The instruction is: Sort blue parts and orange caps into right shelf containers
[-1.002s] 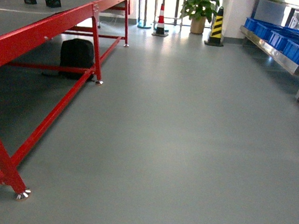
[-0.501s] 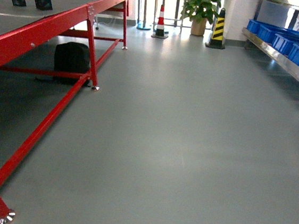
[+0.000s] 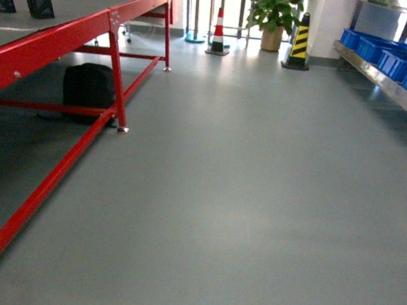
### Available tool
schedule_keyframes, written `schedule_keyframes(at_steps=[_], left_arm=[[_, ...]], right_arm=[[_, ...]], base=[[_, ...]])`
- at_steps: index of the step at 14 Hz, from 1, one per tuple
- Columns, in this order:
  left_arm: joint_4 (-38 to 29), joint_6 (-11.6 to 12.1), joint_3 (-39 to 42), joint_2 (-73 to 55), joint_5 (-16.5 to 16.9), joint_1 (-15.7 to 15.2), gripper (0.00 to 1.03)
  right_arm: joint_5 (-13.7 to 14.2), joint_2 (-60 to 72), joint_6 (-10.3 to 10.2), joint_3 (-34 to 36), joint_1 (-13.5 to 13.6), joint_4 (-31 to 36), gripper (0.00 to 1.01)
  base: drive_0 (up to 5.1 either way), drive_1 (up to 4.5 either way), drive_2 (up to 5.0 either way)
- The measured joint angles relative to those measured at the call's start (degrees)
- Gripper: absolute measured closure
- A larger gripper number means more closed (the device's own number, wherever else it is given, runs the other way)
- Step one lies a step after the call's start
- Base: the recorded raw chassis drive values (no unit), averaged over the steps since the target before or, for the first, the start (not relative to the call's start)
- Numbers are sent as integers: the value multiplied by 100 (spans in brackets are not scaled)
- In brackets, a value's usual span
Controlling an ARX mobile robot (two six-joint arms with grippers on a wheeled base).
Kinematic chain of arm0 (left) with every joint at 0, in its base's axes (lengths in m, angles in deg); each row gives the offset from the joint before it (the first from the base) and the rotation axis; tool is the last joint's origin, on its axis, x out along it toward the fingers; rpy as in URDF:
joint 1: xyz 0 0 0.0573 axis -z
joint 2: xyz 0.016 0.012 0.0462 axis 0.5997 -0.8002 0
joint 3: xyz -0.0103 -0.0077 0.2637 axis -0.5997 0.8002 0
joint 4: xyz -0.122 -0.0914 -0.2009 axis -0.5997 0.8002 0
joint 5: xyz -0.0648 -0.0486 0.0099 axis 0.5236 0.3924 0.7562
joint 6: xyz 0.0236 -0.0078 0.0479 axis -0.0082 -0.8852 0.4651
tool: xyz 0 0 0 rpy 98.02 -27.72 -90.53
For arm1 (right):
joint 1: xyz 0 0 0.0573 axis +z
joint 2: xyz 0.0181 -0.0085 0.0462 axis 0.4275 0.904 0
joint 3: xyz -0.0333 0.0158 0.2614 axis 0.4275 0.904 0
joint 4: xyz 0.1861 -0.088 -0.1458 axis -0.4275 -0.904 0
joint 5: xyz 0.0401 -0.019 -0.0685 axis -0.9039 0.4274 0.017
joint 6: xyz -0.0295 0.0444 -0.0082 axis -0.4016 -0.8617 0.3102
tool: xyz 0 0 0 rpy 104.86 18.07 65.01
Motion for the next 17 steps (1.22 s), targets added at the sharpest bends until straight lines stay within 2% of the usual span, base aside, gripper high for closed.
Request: schedule_keyframes(at_steps=[17], left_arm=[[-7,2,0,-11,-4,0,58]], right_arm=[[0,0,0,0,0,28,57]], base=[[-5,420,-429]])
